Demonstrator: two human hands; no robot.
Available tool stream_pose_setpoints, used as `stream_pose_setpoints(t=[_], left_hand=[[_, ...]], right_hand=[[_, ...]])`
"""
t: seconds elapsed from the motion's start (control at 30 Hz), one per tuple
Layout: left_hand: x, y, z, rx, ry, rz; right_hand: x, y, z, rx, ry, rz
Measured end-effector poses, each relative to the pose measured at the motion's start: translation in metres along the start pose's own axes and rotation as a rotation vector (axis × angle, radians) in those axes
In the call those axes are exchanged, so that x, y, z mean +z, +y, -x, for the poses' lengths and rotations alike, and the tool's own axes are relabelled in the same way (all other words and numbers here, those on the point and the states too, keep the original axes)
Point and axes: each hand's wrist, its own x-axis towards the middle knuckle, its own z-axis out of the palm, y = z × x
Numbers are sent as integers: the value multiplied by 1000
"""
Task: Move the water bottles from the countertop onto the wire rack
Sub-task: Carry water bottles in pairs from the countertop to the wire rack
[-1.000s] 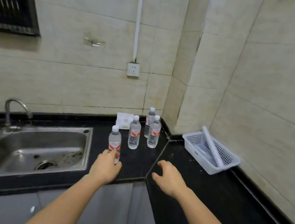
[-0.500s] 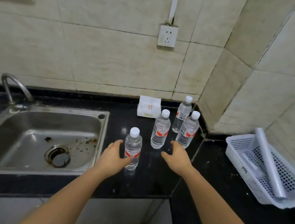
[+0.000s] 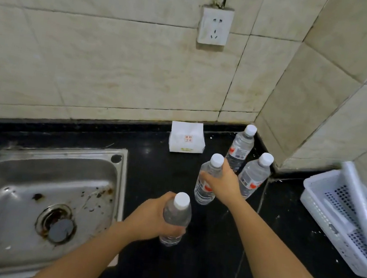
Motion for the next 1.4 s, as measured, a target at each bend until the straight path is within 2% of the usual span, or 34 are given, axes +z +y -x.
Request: stream_pose_setpoints(t=[0.2,0.33,0.43,0.53,0.7,0.87,1.03,1.23,1.4], left_hand=[[-6,5,-23,-55,69,20],[0,16,-32,-67,92,33],[12,30,-34,-20,42,10],[36,58,-30,50,-35,-43],[120,116,9,230,-239,-137],[231,169,101,430,-437,-173],[335,210,241,591,-641,-132],[436,247,407,773,-908,-98],[511,280,528,904,-1035,-96]], right_hand=[[-4,23,22,-14,112,-104],[-21,43,46,42,149,-193],[-38,67,78,96,189,-204],[-65,90,124,167,300,-193],[-120,131,238,248,496,-150],[-168,175,401,363,780,-136],[-196,208,598,506,1027,-104],[-198,219,814,668,1277,-30],[-192,226,948,754,1597,-4]])
